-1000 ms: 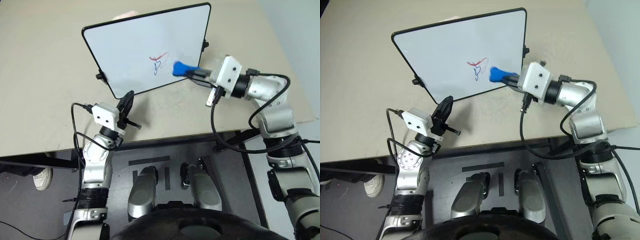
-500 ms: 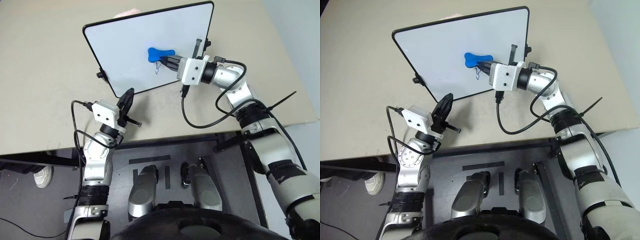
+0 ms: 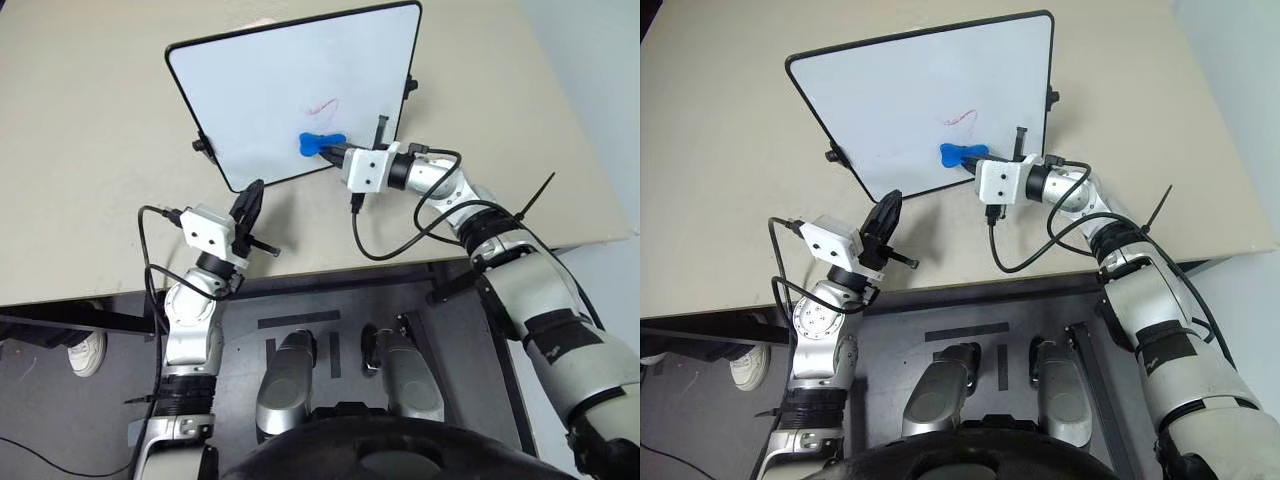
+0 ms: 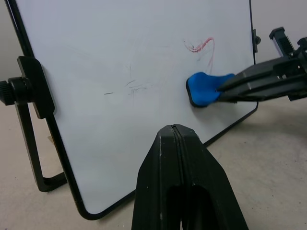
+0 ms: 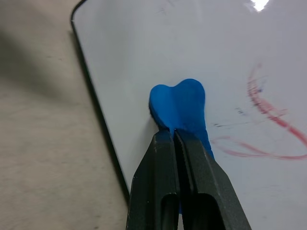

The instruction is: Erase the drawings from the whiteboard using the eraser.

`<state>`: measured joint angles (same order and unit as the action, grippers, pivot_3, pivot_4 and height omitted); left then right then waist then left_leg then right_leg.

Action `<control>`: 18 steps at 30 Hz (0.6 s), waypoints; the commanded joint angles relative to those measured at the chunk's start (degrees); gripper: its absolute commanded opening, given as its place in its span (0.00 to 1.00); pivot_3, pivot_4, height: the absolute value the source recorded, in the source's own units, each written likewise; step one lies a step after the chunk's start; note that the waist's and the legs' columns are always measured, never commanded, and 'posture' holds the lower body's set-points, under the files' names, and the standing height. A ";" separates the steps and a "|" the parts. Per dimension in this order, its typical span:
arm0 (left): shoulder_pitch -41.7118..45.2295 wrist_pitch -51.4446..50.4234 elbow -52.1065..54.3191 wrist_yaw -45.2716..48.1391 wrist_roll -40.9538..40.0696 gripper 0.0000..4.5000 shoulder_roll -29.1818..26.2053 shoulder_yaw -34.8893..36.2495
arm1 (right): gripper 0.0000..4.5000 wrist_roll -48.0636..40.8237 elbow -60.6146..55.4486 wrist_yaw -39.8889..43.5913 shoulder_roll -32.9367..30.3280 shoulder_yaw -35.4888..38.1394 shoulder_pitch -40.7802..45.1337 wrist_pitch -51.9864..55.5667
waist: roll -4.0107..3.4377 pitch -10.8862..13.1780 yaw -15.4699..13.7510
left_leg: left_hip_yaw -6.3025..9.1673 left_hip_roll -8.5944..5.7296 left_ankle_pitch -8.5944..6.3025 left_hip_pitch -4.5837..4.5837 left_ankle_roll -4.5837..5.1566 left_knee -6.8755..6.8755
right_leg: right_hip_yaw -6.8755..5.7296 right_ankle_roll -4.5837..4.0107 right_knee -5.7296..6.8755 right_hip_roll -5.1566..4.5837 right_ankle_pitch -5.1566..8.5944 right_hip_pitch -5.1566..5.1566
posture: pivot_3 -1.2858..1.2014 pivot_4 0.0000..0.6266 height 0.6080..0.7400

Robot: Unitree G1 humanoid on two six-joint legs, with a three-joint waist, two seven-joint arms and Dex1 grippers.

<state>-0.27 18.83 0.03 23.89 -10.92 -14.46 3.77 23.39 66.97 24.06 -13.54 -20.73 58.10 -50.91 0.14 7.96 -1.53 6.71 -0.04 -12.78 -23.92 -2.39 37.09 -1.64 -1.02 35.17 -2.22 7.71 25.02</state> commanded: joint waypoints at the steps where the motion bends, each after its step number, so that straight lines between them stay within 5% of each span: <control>1: 0.36 1.07 2.05 0.05 0.16 0.00 -0.25 0.30 | 0.01 1.53 -1.13 -7.38 -0.86 1.03 3.60 -1.10 | -0.02 0.01 0.03 | 0.00 0.01 0.00 -0.01 0.00 0.00 | 0.00 -0.02 0.01 0.00 -0.02 0.02 | 0.52 0.24 1.00; 11: 0.94 0.97 1.66 0.16 0.15 0.00 -0.07 -0.16 | 0.01 4.97 -1.48 -17.46 -2.30 0.82 5.87 -2.76 | -0.05 0.03 0.28 | -0.13 0.12 0.00 -0.05 0.00 -0.04 | 0.00 -0.17 -0.03 0.00 -0.35 0.07 | 0.52 0.24 1.00; 18: 1.09 1.07 1.52 0.07 0.18 0.00 0.03 -0.23 | 0.01 5.72 2.16 -12.51 0.36 -1.37 3.62 0.48 | -0.05 0.03 0.72 | -0.60 0.39 0.02 -0.07 0.03 -0.08 | 0.01 -0.10 -0.14 0.01 -0.32 0.06 | 0.52 0.24 1.00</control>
<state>0.17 18.83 0.02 23.83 -10.93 -14.48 3.57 29.00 67.98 10.06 -13.62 -21.27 62.08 -51.90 0.09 8.00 -0.81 6.03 0.39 -12.74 -23.97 -2.35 37.02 -1.63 -1.12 35.02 -2.22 7.39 25.08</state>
